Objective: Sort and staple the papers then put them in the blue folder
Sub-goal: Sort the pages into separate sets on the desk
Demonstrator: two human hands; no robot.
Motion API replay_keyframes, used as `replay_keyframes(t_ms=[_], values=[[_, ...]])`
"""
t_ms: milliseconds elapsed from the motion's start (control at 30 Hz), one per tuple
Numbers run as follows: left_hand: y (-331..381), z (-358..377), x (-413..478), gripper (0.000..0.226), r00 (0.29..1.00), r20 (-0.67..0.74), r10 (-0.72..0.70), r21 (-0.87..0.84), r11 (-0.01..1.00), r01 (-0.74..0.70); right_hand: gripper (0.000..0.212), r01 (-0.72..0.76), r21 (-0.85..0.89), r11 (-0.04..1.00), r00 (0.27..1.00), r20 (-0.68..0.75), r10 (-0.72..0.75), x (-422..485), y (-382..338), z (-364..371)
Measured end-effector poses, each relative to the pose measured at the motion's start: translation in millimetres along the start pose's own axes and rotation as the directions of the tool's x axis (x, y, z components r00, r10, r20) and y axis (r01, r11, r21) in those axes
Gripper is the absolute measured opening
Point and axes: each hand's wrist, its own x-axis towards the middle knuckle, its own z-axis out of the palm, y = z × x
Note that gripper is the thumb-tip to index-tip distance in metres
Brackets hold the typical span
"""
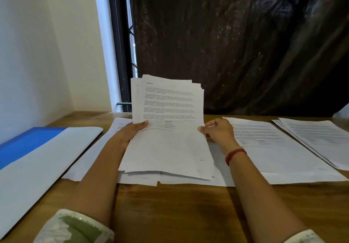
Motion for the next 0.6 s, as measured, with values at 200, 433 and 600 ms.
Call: replay_keyframes(t_ms=[200, 433, 600], values=[[0, 0, 0, 0.024, 0.999, 0.033, -0.025, -0.043, 0.999, 0.027, 0.024, -0.040, 0.197, 0.979, 0.995, -0.082, 0.057, -2, -2, 7], [2, 5, -5, 0.014, 0.999, 0.032, -0.014, -0.090, 0.996, 0.017, 0.027, 0.152, -0.088, 0.984, 0.936, -0.307, -0.172, -11, 8, 33], [0, 6, -2, 0.024, 0.995, 0.073, -0.065, -0.105, 0.992, 0.073, 0.027, 0.145, -0.245, 0.959, 0.910, -0.347, -0.226, -10, 9, 23]])
